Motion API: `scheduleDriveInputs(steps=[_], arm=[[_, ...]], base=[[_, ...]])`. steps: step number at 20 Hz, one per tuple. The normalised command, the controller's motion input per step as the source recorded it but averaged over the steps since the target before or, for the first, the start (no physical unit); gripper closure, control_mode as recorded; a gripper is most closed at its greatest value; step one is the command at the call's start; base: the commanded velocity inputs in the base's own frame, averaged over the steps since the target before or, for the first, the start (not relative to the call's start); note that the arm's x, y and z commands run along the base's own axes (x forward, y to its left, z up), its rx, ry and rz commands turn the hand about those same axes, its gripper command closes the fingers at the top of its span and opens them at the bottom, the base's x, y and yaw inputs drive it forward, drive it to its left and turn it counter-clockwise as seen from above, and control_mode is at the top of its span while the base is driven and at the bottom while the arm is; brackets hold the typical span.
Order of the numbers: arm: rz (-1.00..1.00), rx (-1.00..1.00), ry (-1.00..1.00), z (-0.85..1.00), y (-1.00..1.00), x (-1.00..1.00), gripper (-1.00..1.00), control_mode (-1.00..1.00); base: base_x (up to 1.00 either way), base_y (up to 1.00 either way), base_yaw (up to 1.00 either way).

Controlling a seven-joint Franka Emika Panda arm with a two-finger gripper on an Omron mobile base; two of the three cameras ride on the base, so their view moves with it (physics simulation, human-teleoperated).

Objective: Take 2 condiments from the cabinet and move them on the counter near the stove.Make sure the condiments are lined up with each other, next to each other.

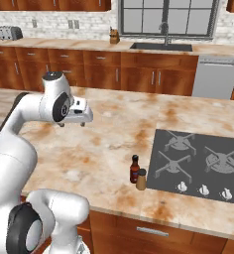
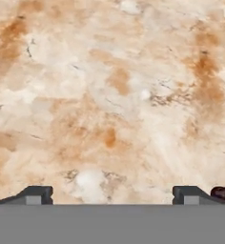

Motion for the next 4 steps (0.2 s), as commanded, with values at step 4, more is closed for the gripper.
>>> scheduleDriveInputs(steps=[4], arm=[[-0.05,-0.01,-0.02,0.01,-0.04,-0.06,-1.00,-1.00]], base=[[0.00,0.00,0.00]])
